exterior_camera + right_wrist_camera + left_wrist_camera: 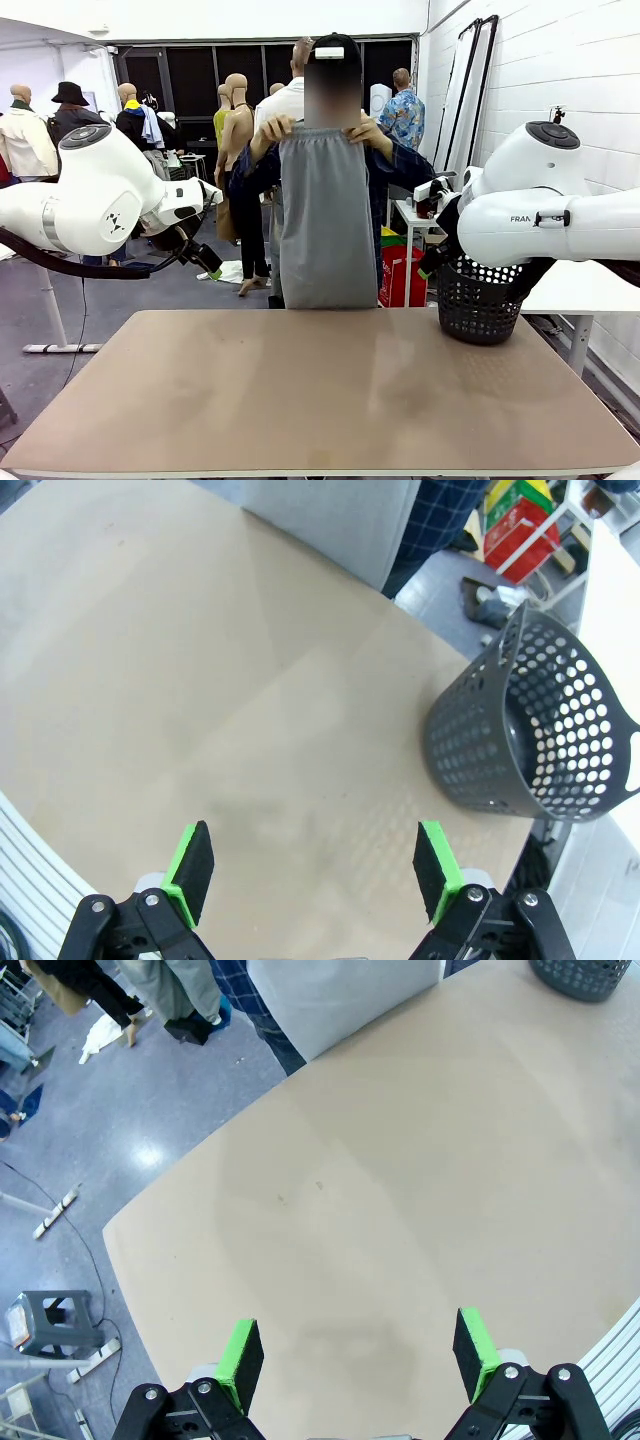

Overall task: Fold the training pants.
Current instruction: Grab both ends of the Training pants handed by a person.

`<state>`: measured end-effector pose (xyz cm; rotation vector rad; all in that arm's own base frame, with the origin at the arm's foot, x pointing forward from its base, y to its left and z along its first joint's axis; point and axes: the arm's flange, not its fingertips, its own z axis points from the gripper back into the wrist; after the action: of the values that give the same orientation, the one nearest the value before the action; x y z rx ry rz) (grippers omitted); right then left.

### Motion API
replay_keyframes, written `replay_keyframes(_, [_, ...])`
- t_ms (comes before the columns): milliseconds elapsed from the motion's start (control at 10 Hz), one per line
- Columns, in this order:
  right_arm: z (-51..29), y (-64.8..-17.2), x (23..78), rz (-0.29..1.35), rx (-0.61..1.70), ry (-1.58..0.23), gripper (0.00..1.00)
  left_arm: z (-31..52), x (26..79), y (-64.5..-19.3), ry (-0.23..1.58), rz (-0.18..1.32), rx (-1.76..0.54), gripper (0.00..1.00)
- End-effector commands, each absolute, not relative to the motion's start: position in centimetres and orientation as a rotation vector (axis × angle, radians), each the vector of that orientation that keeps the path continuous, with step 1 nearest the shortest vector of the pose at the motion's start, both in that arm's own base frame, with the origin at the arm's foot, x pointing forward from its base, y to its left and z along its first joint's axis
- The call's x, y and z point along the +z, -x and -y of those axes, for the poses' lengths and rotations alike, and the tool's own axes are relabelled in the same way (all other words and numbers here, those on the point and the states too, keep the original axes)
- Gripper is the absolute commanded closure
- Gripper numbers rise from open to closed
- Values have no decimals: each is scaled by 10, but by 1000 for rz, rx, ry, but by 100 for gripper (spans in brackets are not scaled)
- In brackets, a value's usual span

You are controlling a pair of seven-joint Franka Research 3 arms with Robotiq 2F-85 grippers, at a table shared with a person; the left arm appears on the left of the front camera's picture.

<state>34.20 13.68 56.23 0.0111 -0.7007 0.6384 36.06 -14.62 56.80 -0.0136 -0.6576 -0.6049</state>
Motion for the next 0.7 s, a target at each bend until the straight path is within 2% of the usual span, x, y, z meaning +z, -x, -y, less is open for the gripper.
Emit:
replay_keyframes(0, [-137,-342,563,702,638,-12,0,146,568,-361,15,658,-607,0])
replay_keyframes(600, [-137,-342,563,702,638,-12,0,146,568,-361,15,658,-607,0])
